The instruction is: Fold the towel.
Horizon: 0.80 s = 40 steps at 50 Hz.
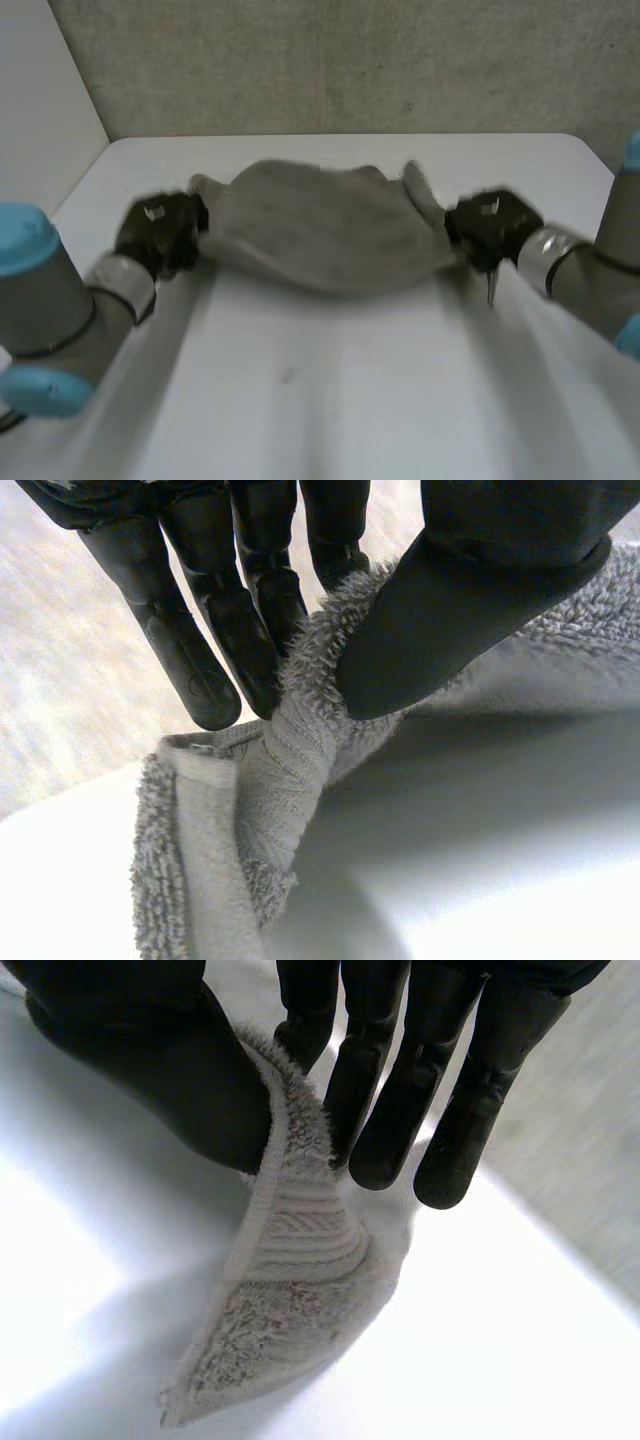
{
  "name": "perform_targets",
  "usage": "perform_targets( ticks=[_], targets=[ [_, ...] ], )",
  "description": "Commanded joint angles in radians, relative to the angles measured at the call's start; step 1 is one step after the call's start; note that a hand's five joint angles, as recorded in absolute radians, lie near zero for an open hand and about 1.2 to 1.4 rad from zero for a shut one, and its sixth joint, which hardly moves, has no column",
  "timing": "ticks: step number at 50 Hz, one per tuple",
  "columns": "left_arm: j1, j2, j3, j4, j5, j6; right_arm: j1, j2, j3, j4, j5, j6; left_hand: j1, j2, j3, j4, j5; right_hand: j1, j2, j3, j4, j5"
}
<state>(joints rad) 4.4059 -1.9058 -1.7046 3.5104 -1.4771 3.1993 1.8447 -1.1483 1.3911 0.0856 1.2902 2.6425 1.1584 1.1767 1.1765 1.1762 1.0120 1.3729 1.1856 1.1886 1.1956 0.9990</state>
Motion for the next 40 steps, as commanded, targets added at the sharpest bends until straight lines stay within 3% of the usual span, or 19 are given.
perform_targets(
  ticks=[1,9,15,25,31,36,38,40],
  targets=[
    [0.000,-0.015,-0.200,0.045,0.055,0.217,-0.027,0.085,0.160,-0.026,-0.006,-0.022,0.103,0.085,0.085,0.086,0.075,0.023,0.211,0.208,0.201,0.223],
    [0.007,0.056,-0.242,0.039,0.046,0.252,-0.030,0.070,0.226,-0.053,-0.028,-0.012,0.062,0.044,0.044,0.044,0.034,0.023,0.211,0.208,0.201,0.223],
    [0.052,0.114,-0.254,0.036,0.037,0.248,-0.042,0.067,0.261,-0.118,-0.014,0.108,0.068,0.050,0.050,0.050,0.040,0.023,0.211,0.208,0.201,0.223],
    [0.089,0.119,-0.271,0.036,0.026,0.238,-0.116,0.059,0.273,-0.133,0.015,0.155,0.071,0.053,0.053,0.053,0.043,-0.515,-0.328,-0.331,-0.338,-0.316],
    [0.090,0.119,-0.277,0.036,0.026,0.223,-0.142,0.068,0.287,-0.149,0.015,0.155,0.071,0.053,0.053,0.053,0.043,-0.557,-0.370,-0.373,-0.380,-0.357],
    [0.090,0.119,-0.277,0.036,0.027,0.205,-0.165,0.070,0.292,-0.158,0.012,0.165,0.071,0.053,0.053,0.053,0.043,-0.489,-0.302,-0.305,-0.312,-0.290],
    [0.090,0.119,-0.277,0.036,0.027,0.203,-0.173,0.070,0.292,-0.170,0.006,0.178,0.068,0.050,0.050,0.050,0.040,-0.110,0.077,0.074,0.067,0.089],
    [0.090,0.119,-0.279,0.036,0.027,0.200,-0.176,0.070,0.292,-0.184,0.006,0.194,0.065,0.047,0.047,0.047,0.037,0.022,0.209,0.206,0.199,0.221]
  ],
)
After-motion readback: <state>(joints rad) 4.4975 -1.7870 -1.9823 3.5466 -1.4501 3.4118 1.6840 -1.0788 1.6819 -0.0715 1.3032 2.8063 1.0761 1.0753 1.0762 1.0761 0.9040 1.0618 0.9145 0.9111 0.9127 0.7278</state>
